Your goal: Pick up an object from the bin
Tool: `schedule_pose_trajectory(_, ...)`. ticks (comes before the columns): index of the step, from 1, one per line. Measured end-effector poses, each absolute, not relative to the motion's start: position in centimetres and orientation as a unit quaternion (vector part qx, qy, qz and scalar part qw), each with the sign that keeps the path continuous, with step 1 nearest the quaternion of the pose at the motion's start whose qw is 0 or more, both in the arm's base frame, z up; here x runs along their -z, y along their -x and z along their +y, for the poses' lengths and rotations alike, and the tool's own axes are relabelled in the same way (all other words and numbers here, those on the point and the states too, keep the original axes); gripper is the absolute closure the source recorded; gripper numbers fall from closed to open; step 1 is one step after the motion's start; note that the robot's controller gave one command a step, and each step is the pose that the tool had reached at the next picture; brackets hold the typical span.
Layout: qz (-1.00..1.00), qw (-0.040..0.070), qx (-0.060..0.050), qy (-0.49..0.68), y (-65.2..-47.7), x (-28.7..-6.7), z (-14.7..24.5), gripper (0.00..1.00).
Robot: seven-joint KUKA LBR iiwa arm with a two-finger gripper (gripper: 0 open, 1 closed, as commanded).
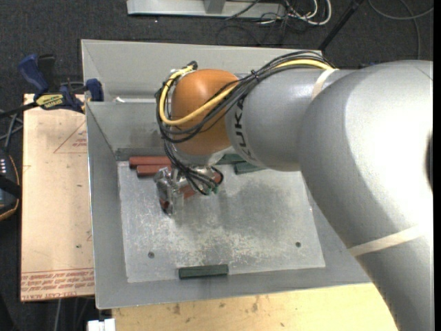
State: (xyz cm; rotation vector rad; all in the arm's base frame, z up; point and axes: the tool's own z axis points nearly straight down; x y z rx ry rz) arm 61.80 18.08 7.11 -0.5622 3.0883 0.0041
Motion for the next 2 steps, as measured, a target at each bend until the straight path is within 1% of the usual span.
schedule_pose_trajectory(1,0.983,-0.001,-0.001,0.182,-62.5,-12.5,18.0,1.00)
schedule_pose_trajectory(2,0.984,0.005,-0.001,0.180,-63.2,-16.2,18.2,1.00)
